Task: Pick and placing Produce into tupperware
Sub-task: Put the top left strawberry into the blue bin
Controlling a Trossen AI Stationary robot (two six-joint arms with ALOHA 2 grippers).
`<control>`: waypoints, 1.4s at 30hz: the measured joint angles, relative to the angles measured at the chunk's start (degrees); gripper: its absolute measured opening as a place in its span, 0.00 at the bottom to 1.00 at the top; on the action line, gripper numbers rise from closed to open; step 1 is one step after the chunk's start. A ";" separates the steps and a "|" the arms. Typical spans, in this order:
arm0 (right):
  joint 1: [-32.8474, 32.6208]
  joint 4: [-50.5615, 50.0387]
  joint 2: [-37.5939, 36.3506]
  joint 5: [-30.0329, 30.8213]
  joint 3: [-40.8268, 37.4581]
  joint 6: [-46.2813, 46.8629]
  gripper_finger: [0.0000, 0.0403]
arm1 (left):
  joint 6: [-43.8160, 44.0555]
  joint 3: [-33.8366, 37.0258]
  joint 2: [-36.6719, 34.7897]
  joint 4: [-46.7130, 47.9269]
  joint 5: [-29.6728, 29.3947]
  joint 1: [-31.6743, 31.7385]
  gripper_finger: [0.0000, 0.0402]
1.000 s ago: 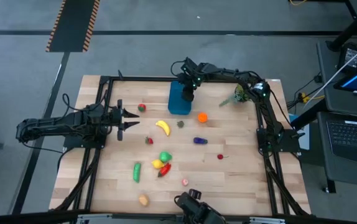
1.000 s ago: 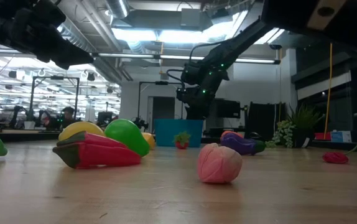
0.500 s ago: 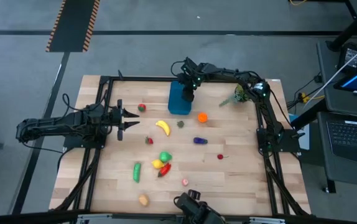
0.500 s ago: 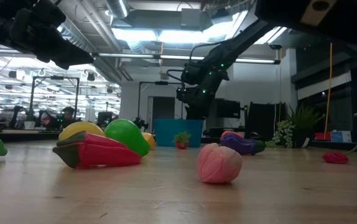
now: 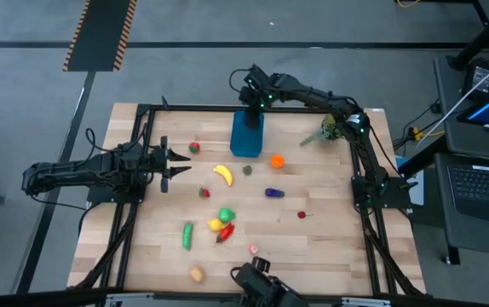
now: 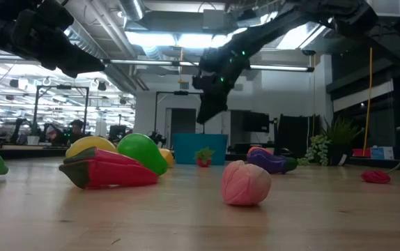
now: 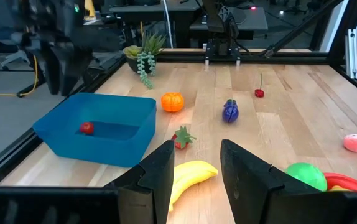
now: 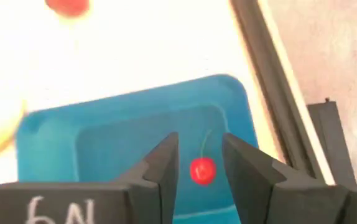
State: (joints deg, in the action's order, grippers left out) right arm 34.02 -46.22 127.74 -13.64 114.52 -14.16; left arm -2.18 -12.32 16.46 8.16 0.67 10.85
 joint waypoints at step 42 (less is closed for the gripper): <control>-7.50 33.03 -24.36 -8.43 -30.54 9.11 0.30 | -3.05 0.00 0.01 0.39 0.04 -0.02 0.31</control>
State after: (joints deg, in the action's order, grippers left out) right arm 26.52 -13.19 103.38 -22.07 83.97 -5.05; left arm -5.23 -12.32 16.47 8.56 0.71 10.83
